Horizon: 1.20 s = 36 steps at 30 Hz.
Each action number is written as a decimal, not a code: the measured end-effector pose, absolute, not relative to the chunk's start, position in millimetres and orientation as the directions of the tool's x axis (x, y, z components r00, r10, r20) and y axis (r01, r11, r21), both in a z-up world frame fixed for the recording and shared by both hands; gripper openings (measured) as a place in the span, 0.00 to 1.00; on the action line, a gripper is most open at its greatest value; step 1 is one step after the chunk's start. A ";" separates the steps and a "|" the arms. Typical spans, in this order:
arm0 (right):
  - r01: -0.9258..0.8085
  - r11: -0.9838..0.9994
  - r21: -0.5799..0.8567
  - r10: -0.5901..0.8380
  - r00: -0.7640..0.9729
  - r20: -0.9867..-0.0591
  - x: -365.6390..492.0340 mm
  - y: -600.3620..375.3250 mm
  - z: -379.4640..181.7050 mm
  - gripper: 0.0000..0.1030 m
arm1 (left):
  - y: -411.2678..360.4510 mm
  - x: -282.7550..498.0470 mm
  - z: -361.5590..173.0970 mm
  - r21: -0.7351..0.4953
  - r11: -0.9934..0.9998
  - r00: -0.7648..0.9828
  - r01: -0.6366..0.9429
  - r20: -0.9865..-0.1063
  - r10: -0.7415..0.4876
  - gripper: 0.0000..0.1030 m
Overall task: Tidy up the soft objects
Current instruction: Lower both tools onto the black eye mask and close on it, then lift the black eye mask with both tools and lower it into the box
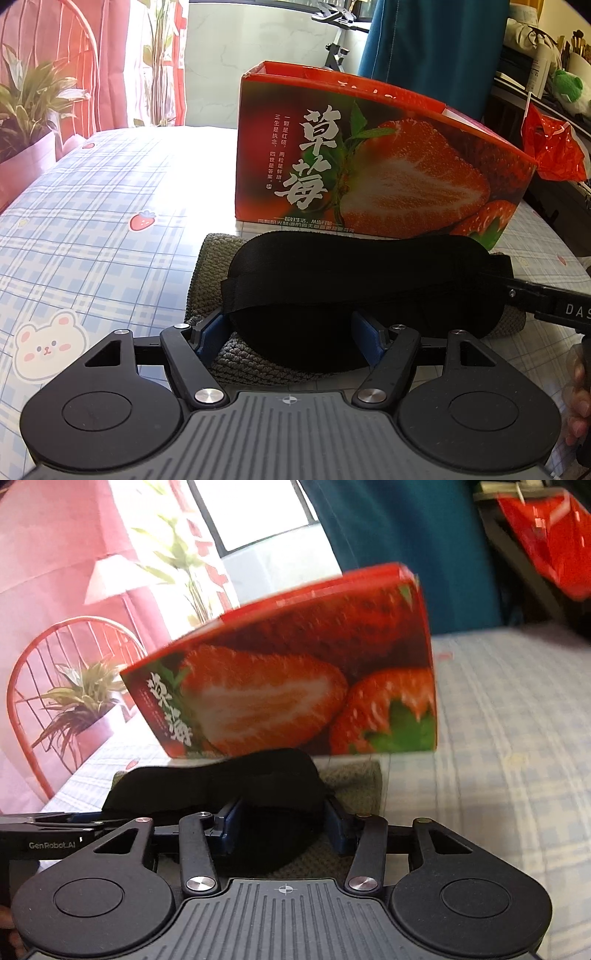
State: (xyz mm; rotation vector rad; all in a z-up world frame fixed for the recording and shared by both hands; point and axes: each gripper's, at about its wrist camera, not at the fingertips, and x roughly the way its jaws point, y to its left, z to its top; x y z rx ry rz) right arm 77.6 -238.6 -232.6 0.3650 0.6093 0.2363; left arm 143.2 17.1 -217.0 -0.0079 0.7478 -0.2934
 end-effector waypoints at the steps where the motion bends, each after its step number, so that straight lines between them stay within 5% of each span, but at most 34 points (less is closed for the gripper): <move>1: -0.112 0.909 0.400 0.323 0.797 -0.510 76.5 -238.5 -231.8 0.41 | 17.6 143.1 -217.0 -0.112 0.959 0.694 0.260 -0.668 -0.266 0.71; 14: -0.181 0.969 0.166 0.239 0.851 -0.467 50.3 -202.6 -192.2 0.31 | 18.4 141.6 -217.0 -0.114 0.958 0.696 0.264 -0.665 -0.271 0.72; 19: -0.174 0.960 0.217 0.260 0.842 -0.473 57.0 -208.6 -193.4 0.21 | 24.2 142.3 -217.0 -0.141 0.953 0.693 0.269 -0.659 -0.293 0.71; 33: -0.121 0.963 0.239 0.233 0.821 -0.521 64.7 -221.4 -228.2 0.19 | 55.0 155.1 -210.1 -0.408 0.883 0.663 0.234 -0.597 -0.451 0.69; 36: -0.122 0.961 0.248 0.238 0.820 -0.520 65.3 -223.0 -229.8 0.19 | 52.7 160.9 -209.0 -0.421 0.879 0.654 0.225 -0.603 -0.457 0.60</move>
